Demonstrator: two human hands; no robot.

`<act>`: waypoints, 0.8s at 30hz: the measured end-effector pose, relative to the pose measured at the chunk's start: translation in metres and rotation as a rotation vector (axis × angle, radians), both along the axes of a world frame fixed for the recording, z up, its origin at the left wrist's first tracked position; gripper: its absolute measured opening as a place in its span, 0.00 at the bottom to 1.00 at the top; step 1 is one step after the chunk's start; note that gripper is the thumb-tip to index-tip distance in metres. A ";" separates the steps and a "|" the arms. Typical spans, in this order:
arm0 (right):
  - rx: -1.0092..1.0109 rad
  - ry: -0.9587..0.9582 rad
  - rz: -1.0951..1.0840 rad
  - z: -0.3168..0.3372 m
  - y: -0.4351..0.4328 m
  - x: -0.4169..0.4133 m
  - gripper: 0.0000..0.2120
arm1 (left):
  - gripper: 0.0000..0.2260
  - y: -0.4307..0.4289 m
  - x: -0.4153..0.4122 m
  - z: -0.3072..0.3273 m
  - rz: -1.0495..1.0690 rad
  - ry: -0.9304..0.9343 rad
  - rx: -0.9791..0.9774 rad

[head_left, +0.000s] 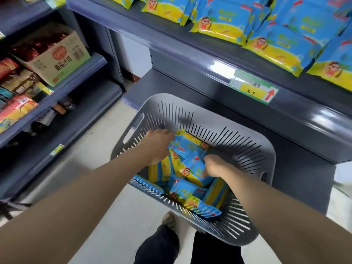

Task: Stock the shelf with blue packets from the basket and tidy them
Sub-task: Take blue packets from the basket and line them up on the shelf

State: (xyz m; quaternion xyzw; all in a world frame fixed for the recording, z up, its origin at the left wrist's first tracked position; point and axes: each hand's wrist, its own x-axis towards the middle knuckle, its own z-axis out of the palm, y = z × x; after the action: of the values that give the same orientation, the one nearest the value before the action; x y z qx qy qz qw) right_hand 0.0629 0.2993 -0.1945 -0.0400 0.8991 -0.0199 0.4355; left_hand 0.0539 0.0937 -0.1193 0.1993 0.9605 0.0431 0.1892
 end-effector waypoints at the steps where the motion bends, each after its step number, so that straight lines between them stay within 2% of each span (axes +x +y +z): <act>1: -0.020 -0.011 -0.009 0.002 0.002 -0.001 0.23 | 0.19 0.002 -0.002 -0.003 -0.003 -0.015 -0.001; 3: -0.073 0.041 -0.011 0.014 0.006 -0.005 0.18 | 0.20 0.008 -0.009 -0.010 -0.012 -0.035 -0.012; 6: -0.084 0.217 0.028 0.045 0.015 -0.013 0.10 | 0.20 0.018 -0.020 -0.023 0.030 -0.082 0.000; 12: -0.005 0.453 0.082 0.094 0.031 -0.006 0.14 | 0.24 0.046 -0.027 -0.059 0.505 -0.340 0.254; 15: 0.040 0.476 0.084 0.105 0.036 -0.002 0.19 | 0.27 0.059 -0.030 -0.071 0.590 -0.351 0.204; 22: -0.007 0.503 0.019 0.124 0.038 0.007 0.18 | 0.40 0.075 -0.032 -0.086 0.674 -0.339 0.003; 24: -0.015 0.525 0.022 0.132 0.037 0.009 0.17 | 0.38 0.080 -0.030 -0.088 0.691 -0.350 0.003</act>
State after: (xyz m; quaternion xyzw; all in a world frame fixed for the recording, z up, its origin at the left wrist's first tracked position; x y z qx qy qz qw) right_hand 0.0718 0.3362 -0.0628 -0.0567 0.9806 -0.0107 0.1873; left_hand 0.0235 0.1738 -0.2070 -0.1459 0.9242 0.1391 0.3243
